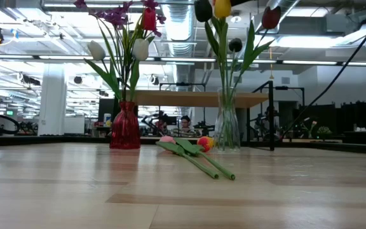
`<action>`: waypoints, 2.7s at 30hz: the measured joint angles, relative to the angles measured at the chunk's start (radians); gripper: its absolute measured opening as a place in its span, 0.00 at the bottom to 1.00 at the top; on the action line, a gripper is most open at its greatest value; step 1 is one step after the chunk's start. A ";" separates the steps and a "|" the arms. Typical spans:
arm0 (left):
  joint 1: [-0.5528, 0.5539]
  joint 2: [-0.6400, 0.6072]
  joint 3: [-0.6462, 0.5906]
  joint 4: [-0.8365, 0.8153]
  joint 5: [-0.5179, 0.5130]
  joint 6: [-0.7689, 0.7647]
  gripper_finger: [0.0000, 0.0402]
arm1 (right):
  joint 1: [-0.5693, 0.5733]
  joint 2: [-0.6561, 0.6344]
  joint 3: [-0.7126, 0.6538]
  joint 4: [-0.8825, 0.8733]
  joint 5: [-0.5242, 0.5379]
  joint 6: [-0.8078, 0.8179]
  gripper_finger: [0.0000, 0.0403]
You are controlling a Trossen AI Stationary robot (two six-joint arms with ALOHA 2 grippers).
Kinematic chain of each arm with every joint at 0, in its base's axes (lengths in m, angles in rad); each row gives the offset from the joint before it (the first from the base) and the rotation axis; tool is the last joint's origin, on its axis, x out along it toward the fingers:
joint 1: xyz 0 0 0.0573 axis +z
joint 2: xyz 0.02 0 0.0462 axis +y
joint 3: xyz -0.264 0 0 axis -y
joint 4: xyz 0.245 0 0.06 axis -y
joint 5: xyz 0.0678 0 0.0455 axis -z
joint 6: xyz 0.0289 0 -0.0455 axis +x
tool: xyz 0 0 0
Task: Pick and place flowers into a vace then onto a shelf
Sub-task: Put the bottom orange flower into the transparent flower vase, then put the orange flower into the transparent flower vase
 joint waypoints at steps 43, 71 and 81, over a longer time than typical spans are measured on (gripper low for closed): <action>0.000 0.000 0.000 0.037 0.041 0.018 0.55 | 0.188 0.030 0.288 -0.671 -0.801 0.407 0.32; 0.000 0.000 0.000 0.149 -0.014 -0.034 0.55 | 0.360 0.593 0.166 -0.355 -0.325 1.307 0.30; 0.000 0.000 0.000 0.156 0.008 -0.068 0.55 | 0.304 0.698 0.167 -0.191 -0.254 1.280 0.29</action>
